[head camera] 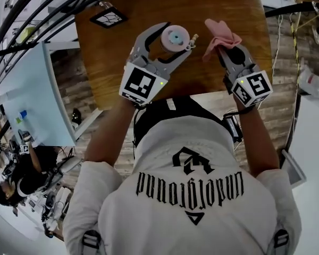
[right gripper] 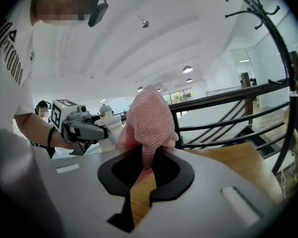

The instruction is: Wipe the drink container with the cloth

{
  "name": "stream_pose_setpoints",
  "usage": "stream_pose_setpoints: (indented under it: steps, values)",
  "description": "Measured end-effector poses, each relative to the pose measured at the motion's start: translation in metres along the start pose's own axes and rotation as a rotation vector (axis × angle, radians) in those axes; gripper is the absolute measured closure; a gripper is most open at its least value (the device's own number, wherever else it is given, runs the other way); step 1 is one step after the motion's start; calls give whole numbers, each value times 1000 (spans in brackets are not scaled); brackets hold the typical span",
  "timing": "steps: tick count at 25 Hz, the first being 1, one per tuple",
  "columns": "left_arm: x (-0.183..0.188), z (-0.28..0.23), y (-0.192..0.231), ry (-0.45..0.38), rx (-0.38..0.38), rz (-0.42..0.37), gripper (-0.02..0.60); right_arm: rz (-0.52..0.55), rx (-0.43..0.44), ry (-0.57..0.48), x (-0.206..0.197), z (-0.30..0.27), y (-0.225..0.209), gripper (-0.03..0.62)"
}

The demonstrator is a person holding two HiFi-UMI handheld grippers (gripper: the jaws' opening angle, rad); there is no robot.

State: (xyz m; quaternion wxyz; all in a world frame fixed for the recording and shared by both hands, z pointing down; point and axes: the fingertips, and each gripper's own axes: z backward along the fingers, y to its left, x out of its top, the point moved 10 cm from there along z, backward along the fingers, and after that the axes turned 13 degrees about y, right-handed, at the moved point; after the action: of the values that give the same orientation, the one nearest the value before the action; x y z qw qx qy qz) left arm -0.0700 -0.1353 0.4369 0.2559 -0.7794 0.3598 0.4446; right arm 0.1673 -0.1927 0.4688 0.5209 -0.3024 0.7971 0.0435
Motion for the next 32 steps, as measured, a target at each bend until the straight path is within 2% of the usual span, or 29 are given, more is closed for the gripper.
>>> stream_pose_setpoints:
  steps: [7, 11, 21, 28, 32]
  values:
    - [-48, -32, -1, 15, 33, 60, 198, -6, -34, 13, -22, -3, -5, 557]
    - [-76, -50, -8, 57, 49, 69, 197, -10, -39, 33, -40, -8, -7, 557]
    - [-113, -80, -18, 88, 121, 95, 196, 13, -50, 84, -66, -12, -7, 557]
    - [-132, -85, -24, 124, 134, 94, 196, 18, -43, 91, -71, -12, -6, 557]
    - [-140, -80, -27, 110, 141, 94, 196, 25, -30, 97, -74, -11, -3, 557]
